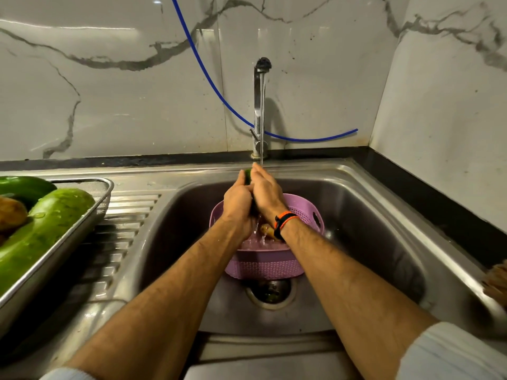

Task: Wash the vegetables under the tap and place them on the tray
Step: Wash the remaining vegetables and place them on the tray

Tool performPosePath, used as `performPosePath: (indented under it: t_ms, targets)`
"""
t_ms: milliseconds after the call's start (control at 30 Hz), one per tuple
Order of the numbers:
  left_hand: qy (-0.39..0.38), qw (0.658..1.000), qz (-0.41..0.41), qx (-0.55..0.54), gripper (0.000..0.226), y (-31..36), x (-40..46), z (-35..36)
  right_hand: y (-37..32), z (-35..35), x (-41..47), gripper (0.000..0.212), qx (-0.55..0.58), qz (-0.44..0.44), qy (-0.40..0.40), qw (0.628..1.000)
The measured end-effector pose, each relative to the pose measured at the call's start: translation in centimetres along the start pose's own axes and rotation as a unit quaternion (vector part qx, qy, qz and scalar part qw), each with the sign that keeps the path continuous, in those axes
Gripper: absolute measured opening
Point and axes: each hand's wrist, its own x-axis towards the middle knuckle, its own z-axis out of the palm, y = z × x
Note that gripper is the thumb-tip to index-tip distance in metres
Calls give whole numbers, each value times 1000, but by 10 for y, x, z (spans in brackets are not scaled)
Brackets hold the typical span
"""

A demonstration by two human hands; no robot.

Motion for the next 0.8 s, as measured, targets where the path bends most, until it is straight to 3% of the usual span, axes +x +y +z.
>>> performPosePath:
  t_ms: [100, 233, 367, 533, 667, 800]
  targets:
    - [-44, 999, -2, 16, 61, -2, 0, 0, 1, -6, 4, 42, 15, -3, 30, 999]
    - [15, 999, 18, 27, 64, 0, 7, 2, 10, 5, 0, 42, 25, -20, 10, 999]
    - [-53, 998, -17, 29, 62, -4, 5, -1, 3, -7, 11, 40, 50, 9, 49, 998]
    - [18, 999, 21, 20, 62, 0, 10, -1, 12, 6, -3, 42, 38, -14, 3, 999]
    - [-59, 998, -17, 13, 64, -1, 0, -2, 4, -3, 11, 42, 52, 9, 44, 998]
    - [18, 999, 25, 27, 65, 2, 3, 3, 12, 2, -1, 43, 47, -5, 5, 999]
